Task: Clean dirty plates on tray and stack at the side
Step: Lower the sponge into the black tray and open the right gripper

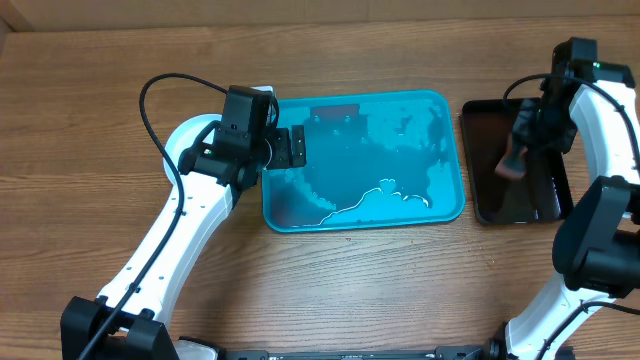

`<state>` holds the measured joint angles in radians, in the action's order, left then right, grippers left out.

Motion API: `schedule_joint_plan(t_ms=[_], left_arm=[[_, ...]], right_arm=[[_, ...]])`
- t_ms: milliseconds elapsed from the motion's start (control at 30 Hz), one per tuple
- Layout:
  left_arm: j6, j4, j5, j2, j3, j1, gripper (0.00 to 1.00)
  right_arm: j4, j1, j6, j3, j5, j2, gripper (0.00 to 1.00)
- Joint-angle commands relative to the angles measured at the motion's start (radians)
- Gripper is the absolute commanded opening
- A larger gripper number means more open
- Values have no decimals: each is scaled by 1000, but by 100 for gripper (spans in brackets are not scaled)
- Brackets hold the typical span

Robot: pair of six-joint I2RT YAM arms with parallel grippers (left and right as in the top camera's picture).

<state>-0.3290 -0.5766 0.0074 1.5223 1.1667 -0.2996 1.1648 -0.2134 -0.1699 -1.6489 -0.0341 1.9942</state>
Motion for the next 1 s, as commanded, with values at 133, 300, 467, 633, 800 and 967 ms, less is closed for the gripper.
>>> schedule_joint_plan(t_ms=[133,300,467,633,800,967], left_arm=[[16,-3,0,-6,14,-3,100],[15,-3,0,-6,14,-2,100],[15,-3,0,-6,14,-2,100],[16,-3,0,-6,14,-2,100],[15,-3,0,-6,14,-2,100],[15,-3,0,-6,14,-2,100]], right_arm=[[-20,4,3,42,-9,-36,34],[39,7,3,-19,11,-66,36],[143,7,3,-135,85,-162,37],[264,19,3,-243,169,-294,44],[391,35,3,-273,256,-441,100],[439,35,3,-273,324,-541,100]])
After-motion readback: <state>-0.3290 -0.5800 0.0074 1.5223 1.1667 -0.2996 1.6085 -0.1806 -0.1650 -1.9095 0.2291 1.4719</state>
